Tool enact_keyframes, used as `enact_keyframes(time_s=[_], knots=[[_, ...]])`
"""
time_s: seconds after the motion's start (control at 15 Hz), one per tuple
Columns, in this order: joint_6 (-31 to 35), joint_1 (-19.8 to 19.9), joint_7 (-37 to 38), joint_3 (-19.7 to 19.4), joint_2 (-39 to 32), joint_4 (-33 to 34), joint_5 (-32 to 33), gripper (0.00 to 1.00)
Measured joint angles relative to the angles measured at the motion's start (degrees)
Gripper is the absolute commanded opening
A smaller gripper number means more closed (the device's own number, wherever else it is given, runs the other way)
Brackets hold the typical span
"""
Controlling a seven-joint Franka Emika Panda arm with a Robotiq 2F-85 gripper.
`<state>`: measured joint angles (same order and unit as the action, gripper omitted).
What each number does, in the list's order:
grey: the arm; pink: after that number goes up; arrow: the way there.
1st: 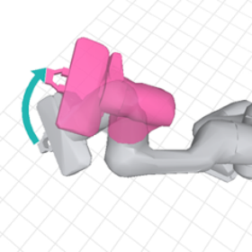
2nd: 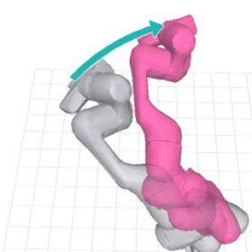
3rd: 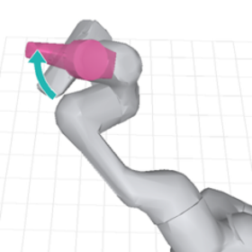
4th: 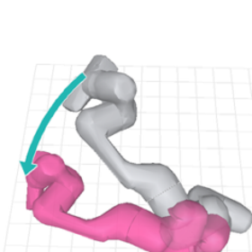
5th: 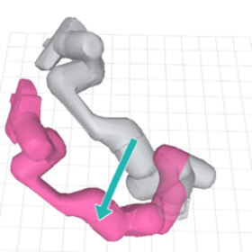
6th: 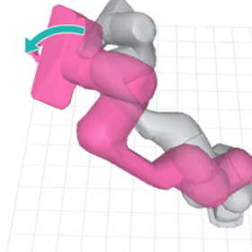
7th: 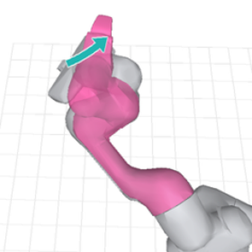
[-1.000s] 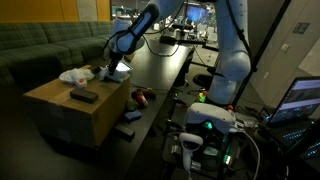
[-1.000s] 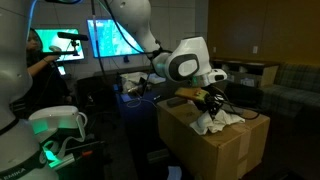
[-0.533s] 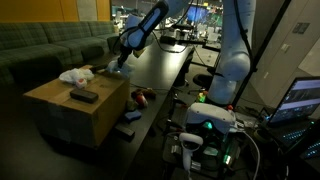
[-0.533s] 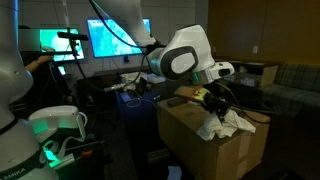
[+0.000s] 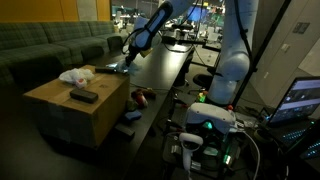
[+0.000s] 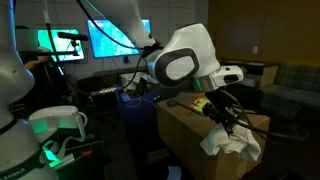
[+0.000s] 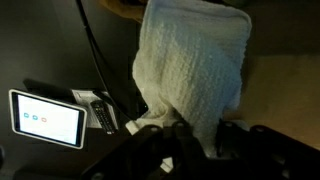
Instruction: Put the white towel on the table, then the moose on the box, then the duster on the table, then the turnip plushie on the box, then the plastic on the table, then the blue sponge on the box, then the duster from the box to the table, lastly, the other duster from the table to the box
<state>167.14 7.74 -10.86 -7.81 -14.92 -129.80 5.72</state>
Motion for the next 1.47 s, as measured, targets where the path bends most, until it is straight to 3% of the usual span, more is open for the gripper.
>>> enact_keyframes(time_s=[0.33,0.73,1.13,1.2,1.33,1.47], knots=[[2.5,0.4,0.9,-1.3,0.5,-2.0,1.6,0.06],[4.2,-1.6,7.4,-7.3,-1.1,-2.4,6.7,0.06],[4.3,-1.5,8.1,-5.9,-7.1,1.4,5.7,0.06],[4.3,-1.4,8.1,-5.1,-8.3,2.5,5.0,0.48],[4.3,-1.1,8.1,-3.6,-10.5,4.7,3.7,0.55],[4.3,-0.7,8.1,-2.7,-12.4,6.7,2.6,0.71]])
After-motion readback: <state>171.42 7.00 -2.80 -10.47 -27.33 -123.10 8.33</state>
